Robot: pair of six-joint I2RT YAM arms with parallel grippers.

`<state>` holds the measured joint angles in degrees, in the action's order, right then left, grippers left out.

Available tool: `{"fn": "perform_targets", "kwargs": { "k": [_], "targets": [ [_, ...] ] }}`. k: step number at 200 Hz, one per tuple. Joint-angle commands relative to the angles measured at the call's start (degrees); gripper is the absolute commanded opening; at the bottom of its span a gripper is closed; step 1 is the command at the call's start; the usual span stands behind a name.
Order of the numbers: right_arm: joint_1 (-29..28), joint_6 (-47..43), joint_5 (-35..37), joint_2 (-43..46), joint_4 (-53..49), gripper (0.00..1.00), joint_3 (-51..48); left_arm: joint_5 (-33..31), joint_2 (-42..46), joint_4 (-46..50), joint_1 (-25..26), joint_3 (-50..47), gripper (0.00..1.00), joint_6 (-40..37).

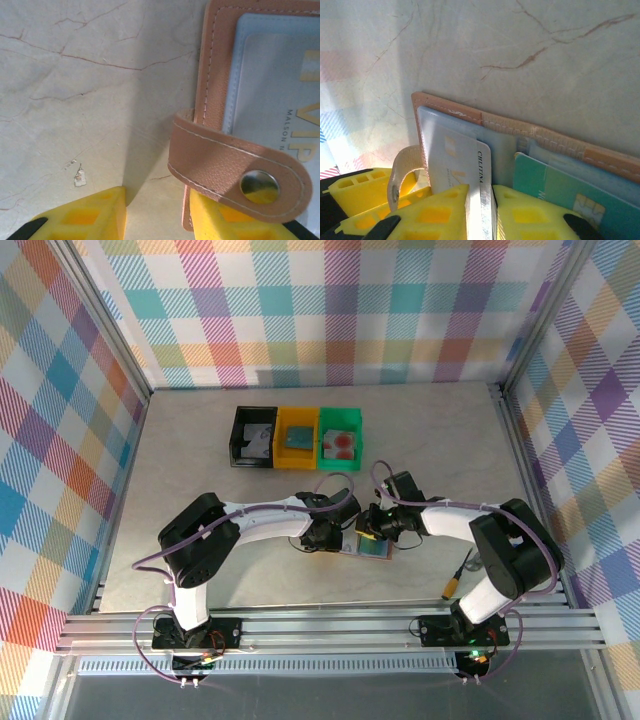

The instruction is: Take the credit cards out of the card holder

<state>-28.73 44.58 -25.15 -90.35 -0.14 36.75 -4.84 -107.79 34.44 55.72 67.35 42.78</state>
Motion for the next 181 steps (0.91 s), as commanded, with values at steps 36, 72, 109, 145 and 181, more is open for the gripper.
{"fn": "perform_targets", "kwargs": {
  "k": [36, 72, 109, 145, 181],
  "targets": [
    [-0.98, 0.81, -3.21, 0.67, 4.21, 0.17, -2.04, 8.22, -7.37, -6.16, 0.61, -2.93, 0.37, 0.72],
    [-1.08, 0.87, -4.28, 1.22, 6.67, 0.16, -3.10, 8.29, -7.40, -6.33, 0.61, -3.06, 0.37, 0.70],
    [-1.13, 1.34, -5.51, 1.40, 8.79, 0.16, -3.95, 8.36, -7.44, -6.40, 0.61, -3.10, 0.37, 0.70],
    [-1.17, 1.61, -6.27, 1.39, 9.66, 0.16, -4.07, 8.36, -7.27, -6.56, 0.61, -3.19, 0.37, 0.77],
    [-1.15, 1.64, -7.69, 2.06, 11.06, 0.16, -4.33, 8.33, -7.22, -6.57, 0.61, -3.28, 0.37, 0.81]
  ]
}}
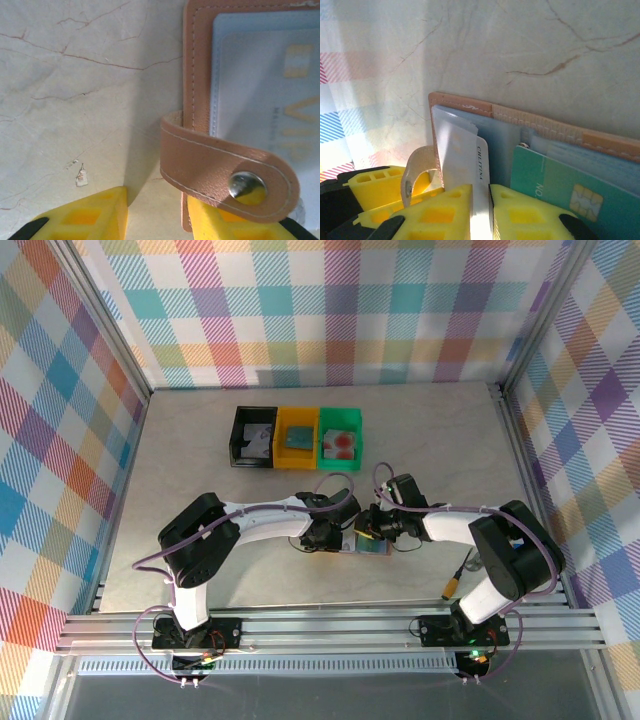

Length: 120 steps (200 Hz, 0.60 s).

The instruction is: Take the credit cards out of the card holder

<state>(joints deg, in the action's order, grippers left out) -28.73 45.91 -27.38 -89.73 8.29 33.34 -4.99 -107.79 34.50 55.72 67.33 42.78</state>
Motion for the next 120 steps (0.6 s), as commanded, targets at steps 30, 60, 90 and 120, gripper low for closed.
{"fn": "perform_targets", "kwargs": {
  "k": [30, 60, 90, 120],
  "targets": [
    [-1.15, 0.32, -6.11, 1.62, 2.60, 0.16, -0.96, 8.48, -7.22, -6.62, 0.61, -3.26, 0.37, 0.73],
    [-1.15, -0.07, -6.54, 1.92, 2.24, 0.15, -0.93, 8.49, -7.24, -6.64, 0.61, -3.26, 0.37, 0.72],
    [-1.15, -0.80, -7.08, 1.52, 1.18, 0.15, -0.64, 8.51, -7.19, -6.66, 0.61, -3.26, 0.37, 0.80],
    [-1.15, -1.70, -6.99, 0.62, -0.12, 0.15, -0.49, 8.49, -7.11, -6.66, 0.61, -3.35, 0.37, 0.77]
  ]
}}
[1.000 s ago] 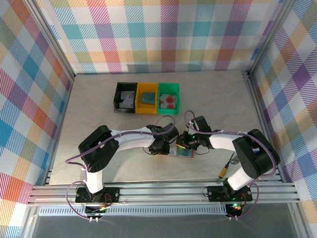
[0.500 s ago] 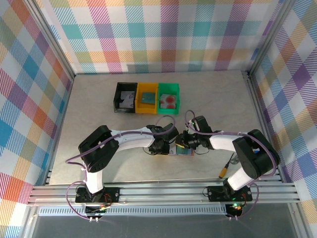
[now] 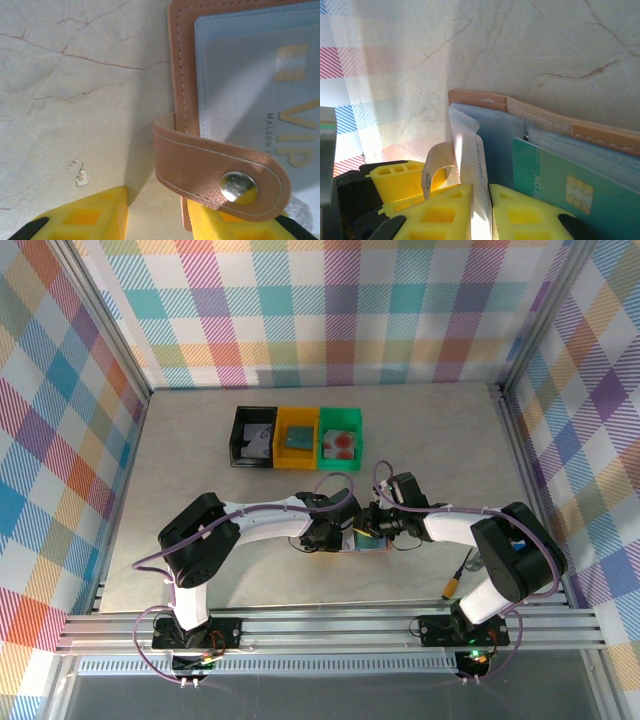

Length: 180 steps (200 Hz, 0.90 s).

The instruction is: Take the credit cards out of the card holder

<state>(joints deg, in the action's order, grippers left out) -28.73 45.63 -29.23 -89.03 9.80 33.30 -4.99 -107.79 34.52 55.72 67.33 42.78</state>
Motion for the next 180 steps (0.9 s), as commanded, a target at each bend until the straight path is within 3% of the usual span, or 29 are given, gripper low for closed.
{"fn": "perform_targets", "kwargs": {
  "k": [1, 76, 133, 180],
  "targets": [
    [-1.15, -1.46, -5.13, -0.08, -1.72, 0.15, -0.44, 8.50, -7.10, -6.72, 0.61, -3.35, 0.37, 0.75],
    [-1.15, -3.41, -6.02, -1.40, -2.60, 0.15, -0.81, 8.46, -7.21, -6.69, 0.61, -3.35, 0.36, 0.79],
    [-1.15, -6.94, -0.03, 5.25, -11.62, 0.24, 0.60, 8.51, -7.25, -6.71, 0.61, -3.27, 0.36, 0.79],
    [-0.93, -8.01, 4.65, 6.53, -19.36, 0.25, 4.22, 8.64, -7.39, -6.56, 0.62, -3.08, 0.36, 0.67]
  ]
}}
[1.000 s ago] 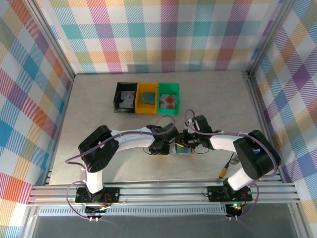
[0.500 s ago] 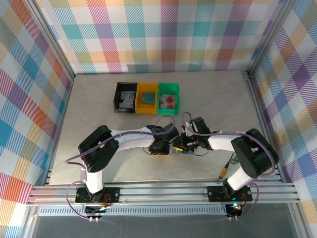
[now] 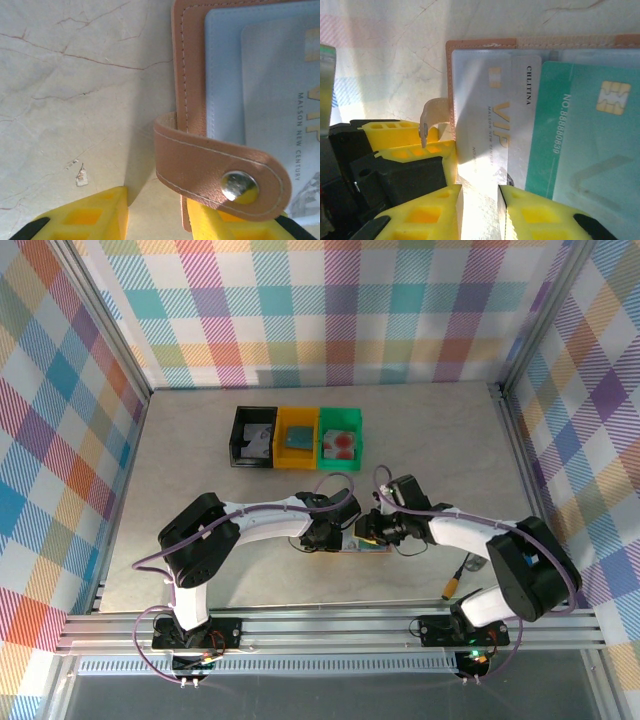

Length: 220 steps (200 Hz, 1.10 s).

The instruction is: Take the credit cards out of the card holder

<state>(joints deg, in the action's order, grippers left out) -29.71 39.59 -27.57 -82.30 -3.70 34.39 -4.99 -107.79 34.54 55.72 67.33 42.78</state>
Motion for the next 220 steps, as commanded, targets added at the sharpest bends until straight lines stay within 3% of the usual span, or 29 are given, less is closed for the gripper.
{"fn": "perform_targets", "kwargs": {
  "k": [1, 80, 153, 220],
  "targets": [
    [0.07, -2.02, 3.02, -0.35, -6.04, 0.25, 3.27, 8.66, -7.37, -6.59, 0.61, -3.08, 0.36, 0.70],
    [0.10, -1.49, 3.10, -5.82, -5.43, 0.25, 4.89, 8.68, -7.47, -6.37, 0.61, -2.91, 0.36, 0.52],
    [0.18, -0.74, 12.76, -6.15, -13.15, 0.22, 4.89, 8.77, -7.64, -6.42, 0.61, -2.82, 0.36, 0.31],
    [0.10, -0.32, 2.37, -6.43, -1.92, 0.22, 2.56, 8.82, -7.56, -6.65, 0.61, -3.08, 0.36, 0.34]
  ]
}}
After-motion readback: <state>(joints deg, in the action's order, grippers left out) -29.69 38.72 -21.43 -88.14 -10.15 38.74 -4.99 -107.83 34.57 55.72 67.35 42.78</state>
